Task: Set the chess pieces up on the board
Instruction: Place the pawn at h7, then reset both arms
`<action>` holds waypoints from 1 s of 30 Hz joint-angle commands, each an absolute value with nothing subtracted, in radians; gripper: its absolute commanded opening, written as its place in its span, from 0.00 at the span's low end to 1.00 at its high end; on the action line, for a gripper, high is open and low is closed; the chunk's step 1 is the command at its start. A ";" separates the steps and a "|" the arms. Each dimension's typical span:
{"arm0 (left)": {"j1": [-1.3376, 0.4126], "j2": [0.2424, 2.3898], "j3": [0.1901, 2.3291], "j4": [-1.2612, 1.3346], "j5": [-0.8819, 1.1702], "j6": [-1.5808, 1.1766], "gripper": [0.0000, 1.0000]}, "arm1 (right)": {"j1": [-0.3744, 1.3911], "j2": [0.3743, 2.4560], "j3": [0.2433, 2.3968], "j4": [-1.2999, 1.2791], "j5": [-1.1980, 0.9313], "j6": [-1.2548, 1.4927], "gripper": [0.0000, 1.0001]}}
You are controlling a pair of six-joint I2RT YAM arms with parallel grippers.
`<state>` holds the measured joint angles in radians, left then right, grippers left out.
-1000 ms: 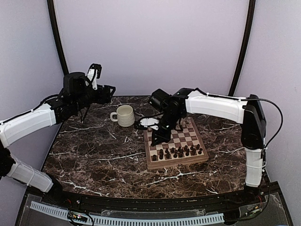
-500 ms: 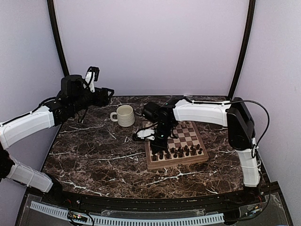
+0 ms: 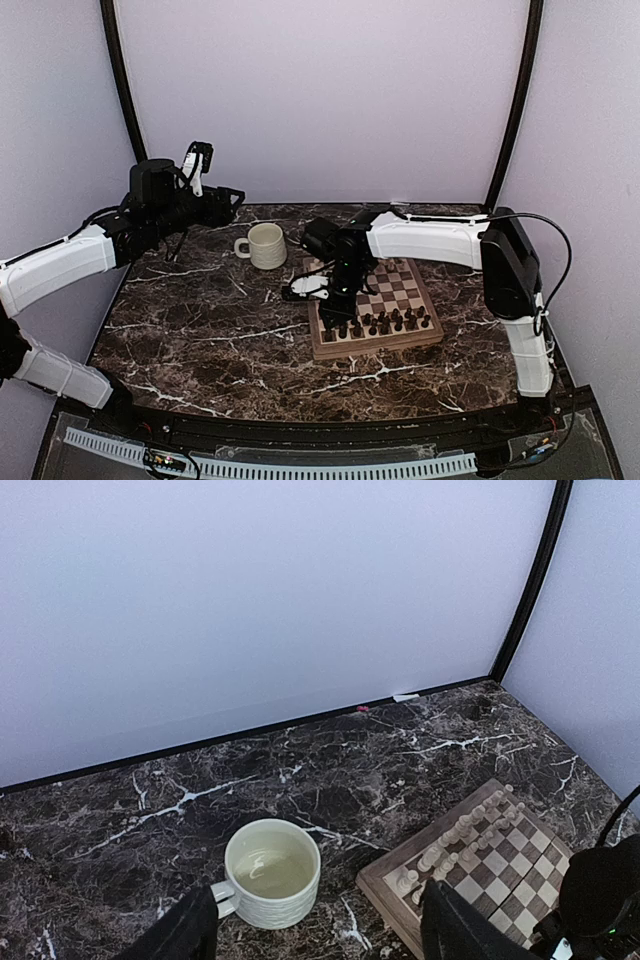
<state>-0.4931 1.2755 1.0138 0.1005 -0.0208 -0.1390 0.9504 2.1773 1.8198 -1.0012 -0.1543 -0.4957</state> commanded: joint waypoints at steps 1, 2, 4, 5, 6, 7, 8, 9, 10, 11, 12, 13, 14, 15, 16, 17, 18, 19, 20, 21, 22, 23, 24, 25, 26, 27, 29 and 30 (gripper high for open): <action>-0.494 1.256 1.024 0.115 -0.009 -0.135 0.72 | 0.964 2.176 1.858 -1.010 -0.150 -0.492 0.25; -0.494 1.258 1.026 0.115 -0.010 -0.134 0.72 | 0.963 2.169 1.867 -1.011 -0.149 -0.490 0.26; -0.494 1.263 1.027 0.114 -0.015 -0.126 0.72 | 0.963 2.152 1.883 -1.020 -0.132 -0.492 0.29; -0.494 1.265 1.029 0.112 -0.021 -0.122 0.72 | 0.960 2.138 1.898 -1.028 -0.119 -0.497 0.30; -0.494 1.272 1.028 0.110 -0.025 -0.113 0.72 | 0.954 2.125 1.909 -1.034 -0.105 -0.499 0.31; -0.494 1.277 1.030 0.104 -0.033 -0.105 0.73 | 0.939 2.106 1.919 -1.039 -0.097 -0.502 0.32; -0.494 1.290 1.031 0.098 -0.035 -0.087 0.73 | 0.923 2.084 1.924 -1.041 -0.096 -0.504 0.32; -0.494 1.298 1.037 0.093 -0.034 -0.078 0.74 | 0.902 2.057 1.925 -1.041 -0.104 -0.510 0.32; -0.494 1.315 1.041 0.081 -0.033 -0.063 0.75 | 0.880 2.020 1.914 -1.033 -0.120 -0.517 0.32; -0.494 1.325 1.049 0.074 -0.036 -0.058 0.76 | 0.851 1.979 1.890 -1.012 -0.136 -0.519 0.31; -0.494 1.342 1.054 0.059 -0.043 -0.055 0.81 | 0.821 1.924 1.852 -0.979 -0.149 -0.517 0.32; -0.494 1.351 1.062 0.053 -0.046 -0.052 0.94 | 0.791 1.870 1.813 -0.941 -0.151 -0.517 0.32; -0.494 1.364 1.067 0.041 -0.058 -0.044 0.96 | 0.756 1.814 1.766 -0.906 -0.147 -0.517 0.32; -0.494 1.372 1.074 0.035 -0.063 -0.041 0.98 | 0.721 1.754 1.716 -0.863 -0.140 -0.514 0.34; -0.493 1.374 1.075 0.028 -0.073 -0.037 0.98 | 0.677 1.695 1.666 -0.815 -0.132 -0.507 0.36; -0.492 1.372 1.075 0.029 -0.076 -0.037 0.99 | 0.631 1.628 1.606 -0.758 -0.130 -0.498 0.40; -0.490 1.371 1.073 0.034 -0.083 -0.040 0.99 | 0.581 1.563 1.546 -0.697 -0.125 -0.487 0.45; -0.488 1.369 1.069 0.037 -0.084 -0.049 0.99 | 0.523 1.500 1.484 -0.609 -0.115 -0.464 0.59; -0.484 1.368 1.066 0.044 -0.085 -0.053 0.99 | 0.464 1.432 1.427 -0.546 -0.109 -0.419 0.87; -0.483 1.366 1.065 0.046 -0.083 -0.060 0.99 | 0.393 1.401 1.372 -0.494 -0.105 -0.369 0.97; -0.479 1.366 1.065 0.051 -0.079 -0.061 0.99 | 0.319 1.382 1.333 -0.447 -0.100 -0.303 0.98; -0.476 1.367 1.064 0.052 -0.076 -0.062 0.99 | 0.255 1.370 1.286 -0.394 -0.100 -0.247 0.99; -0.475 1.367 1.063 0.054 -0.078 -0.062 0.99 | 0.203 1.363 1.240 -0.340 -0.086 -0.197 0.98; -0.473 1.370 1.062 0.055 -0.082 -0.061 0.99 | 0.172 1.358 1.189 -0.287 -0.053 -0.163 0.99; -0.473 1.374 1.063 0.053 -0.090 -0.059 0.99 | 0.153 1.358 1.153 -0.258 -0.019 -0.145 0.98; -0.473 1.379 1.064 0.051 -0.093 -0.050 0.99 | 0.143 1.359 1.124 -0.235 0.026 -0.123 0.99; -0.472 1.388 1.067 0.041 -0.113 -0.047 0.99 | 0.127 1.352 1.071 -0.186 0.084 -0.096 0.99; -0.472 1.391 1.067 0.040 -0.117 -0.046 0.99 | 0.121 1.342 1.044 -0.158 0.090 -0.092 0.99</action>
<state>-0.4797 1.3895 1.0435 0.0437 -0.0830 -0.0593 0.1314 1.3449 1.1393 -0.3378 -0.0090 -0.2134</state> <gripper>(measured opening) 0.987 0.986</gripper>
